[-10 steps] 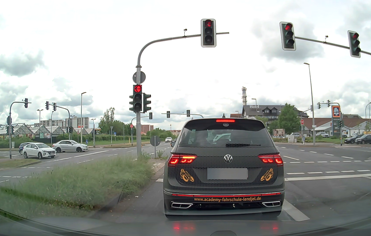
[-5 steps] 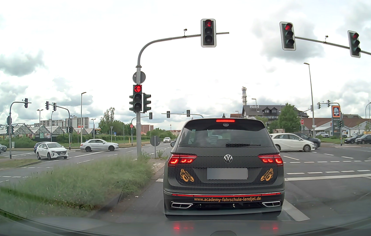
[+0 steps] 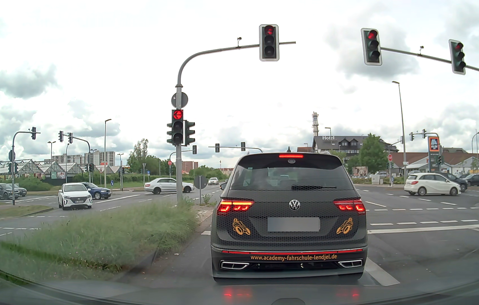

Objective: Follow the waypoints while adhering to traffic rules and regulations

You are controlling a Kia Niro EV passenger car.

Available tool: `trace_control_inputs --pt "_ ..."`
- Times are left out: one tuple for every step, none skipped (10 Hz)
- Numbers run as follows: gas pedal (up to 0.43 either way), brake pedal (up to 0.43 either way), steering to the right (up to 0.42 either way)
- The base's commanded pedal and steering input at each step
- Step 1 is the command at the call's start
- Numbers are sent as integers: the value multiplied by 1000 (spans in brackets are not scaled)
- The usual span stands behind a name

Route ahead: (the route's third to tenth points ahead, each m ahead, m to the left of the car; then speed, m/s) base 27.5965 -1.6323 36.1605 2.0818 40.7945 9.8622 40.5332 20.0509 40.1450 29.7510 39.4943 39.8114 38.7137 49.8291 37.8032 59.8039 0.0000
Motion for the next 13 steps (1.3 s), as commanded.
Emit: trace_control_inputs --pt "0 256 5" --pt "0 256 5" --pt "0 256 5" --pt "0 256 5" --pt "0 262 6" --pt "0 256 5" --pt "0 256 5" --pt "0 262 5" --pt "0 256 5" --pt "0 256 5" --pt "0 262 5" --pt "0 256 5" --pt "0 256 5"
